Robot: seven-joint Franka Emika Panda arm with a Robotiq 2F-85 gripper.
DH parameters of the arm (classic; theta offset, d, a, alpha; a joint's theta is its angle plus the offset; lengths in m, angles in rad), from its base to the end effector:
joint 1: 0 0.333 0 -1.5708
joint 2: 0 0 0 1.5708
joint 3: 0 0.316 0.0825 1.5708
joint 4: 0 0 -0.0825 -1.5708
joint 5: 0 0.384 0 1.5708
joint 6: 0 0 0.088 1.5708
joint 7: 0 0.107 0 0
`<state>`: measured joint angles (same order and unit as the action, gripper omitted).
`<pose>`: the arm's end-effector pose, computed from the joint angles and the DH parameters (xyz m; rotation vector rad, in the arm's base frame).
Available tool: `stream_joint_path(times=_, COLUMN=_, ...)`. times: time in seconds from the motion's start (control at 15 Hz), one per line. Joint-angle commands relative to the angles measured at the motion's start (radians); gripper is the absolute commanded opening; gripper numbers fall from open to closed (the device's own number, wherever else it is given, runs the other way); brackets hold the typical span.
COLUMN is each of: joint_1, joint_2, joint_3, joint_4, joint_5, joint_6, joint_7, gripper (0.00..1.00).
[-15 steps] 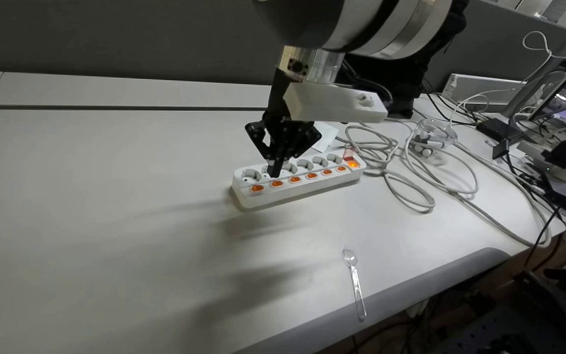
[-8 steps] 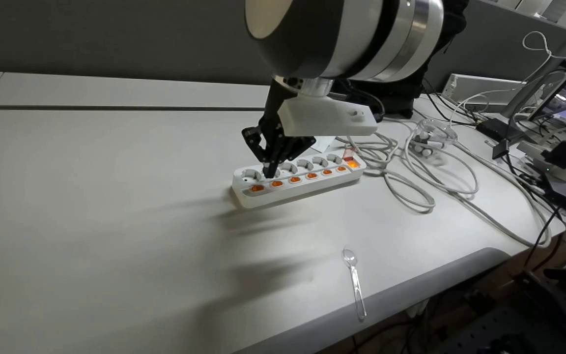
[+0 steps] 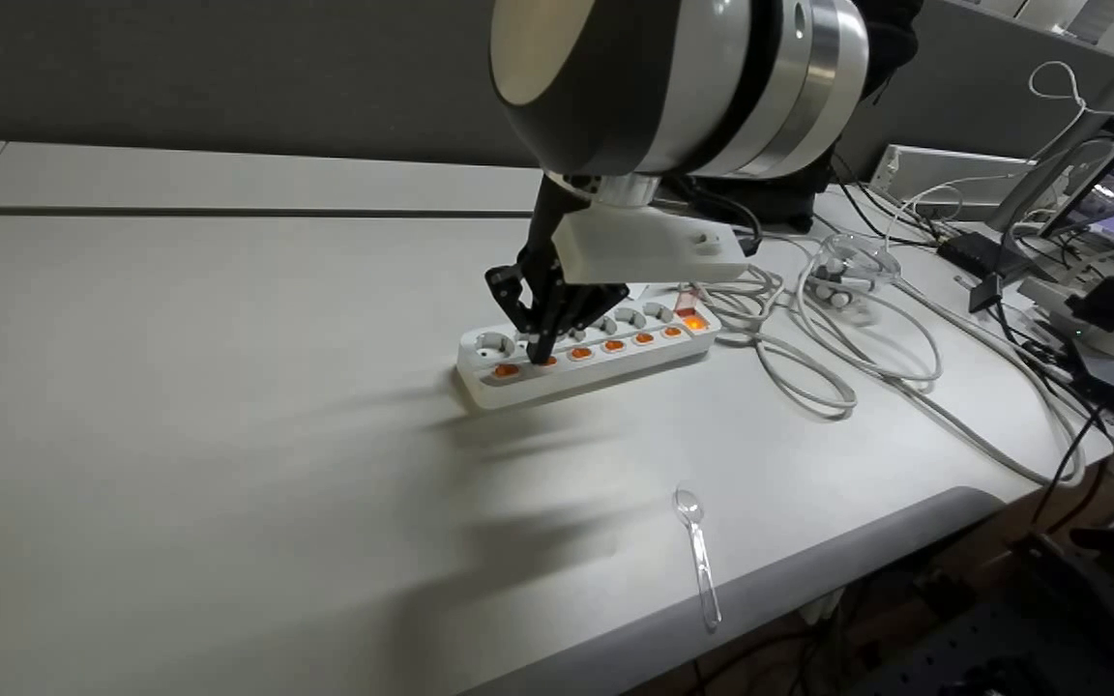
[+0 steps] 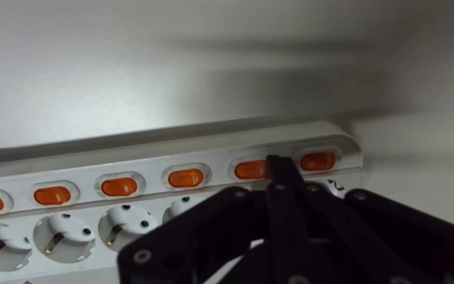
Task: Turn off the second switch from the left on the adapter
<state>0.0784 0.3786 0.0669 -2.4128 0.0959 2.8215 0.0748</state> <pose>0.4890 0.0687 0.1597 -3.0820 0.0388 -0.0362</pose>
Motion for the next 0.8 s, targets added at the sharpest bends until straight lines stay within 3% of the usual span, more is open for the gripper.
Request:
stream_joint_path(times=0.0, joint_1=0.018, joint_2=-0.015, joint_3=-0.021, joint_4=-0.004, joint_5=-0.012, joint_6=-0.014, joint_7=0.05, gripper=0.0)
stream_joint_path(times=0.73, joint_1=-0.005, joint_2=0.008, joint_3=-0.005, joint_4=0.002, joint_5=-0.002, joint_6=-0.006, joint_7=0.007, gripper=0.0)
